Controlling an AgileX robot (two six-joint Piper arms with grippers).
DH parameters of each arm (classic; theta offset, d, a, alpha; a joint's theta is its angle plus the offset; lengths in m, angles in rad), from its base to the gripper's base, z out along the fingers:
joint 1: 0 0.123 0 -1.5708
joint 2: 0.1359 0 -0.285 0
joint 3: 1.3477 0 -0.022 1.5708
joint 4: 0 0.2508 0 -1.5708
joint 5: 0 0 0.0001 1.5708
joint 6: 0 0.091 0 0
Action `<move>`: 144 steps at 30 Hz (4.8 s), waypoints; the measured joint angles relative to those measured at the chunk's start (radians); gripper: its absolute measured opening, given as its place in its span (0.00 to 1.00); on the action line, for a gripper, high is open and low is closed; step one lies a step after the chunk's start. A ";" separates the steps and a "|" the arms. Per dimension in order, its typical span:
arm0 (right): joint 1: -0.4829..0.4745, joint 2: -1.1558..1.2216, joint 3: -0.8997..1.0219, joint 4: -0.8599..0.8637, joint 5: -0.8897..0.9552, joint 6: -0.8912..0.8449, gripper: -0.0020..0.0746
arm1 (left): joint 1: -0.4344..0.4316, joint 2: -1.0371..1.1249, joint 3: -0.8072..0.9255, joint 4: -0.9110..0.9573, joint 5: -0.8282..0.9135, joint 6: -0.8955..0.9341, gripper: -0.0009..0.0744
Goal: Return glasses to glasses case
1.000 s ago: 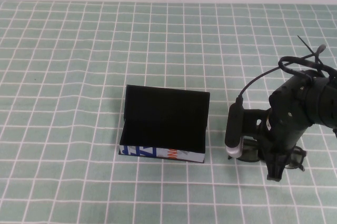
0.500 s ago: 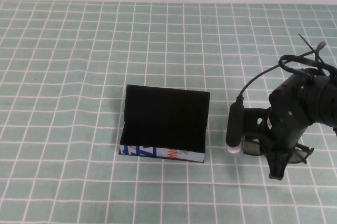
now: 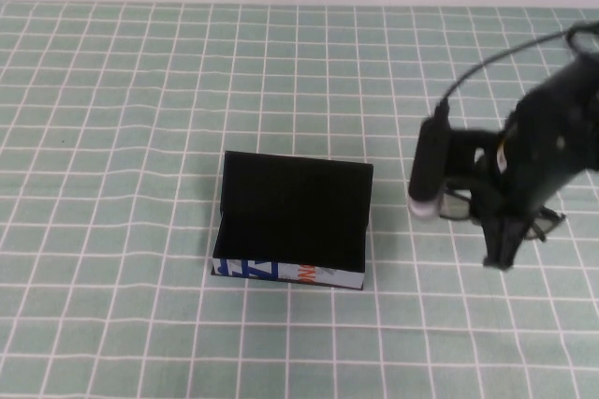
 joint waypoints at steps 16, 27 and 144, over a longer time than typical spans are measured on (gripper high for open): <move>0.080 0.133 -0.418 0.552 0.270 -0.384 0.12 | 0.000 0.000 0.000 0.000 0.000 0.000 0.01; 0.196 0.361 -0.653 0.455 0.340 -0.334 0.12 | 0.000 0.000 0.000 0.000 0.000 0.000 0.01; -0.360 -1.112 0.491 0.523 -0.473 0.475 0.01 | 0.000 0.000 0.000 0.000 0.000 0.000 0.01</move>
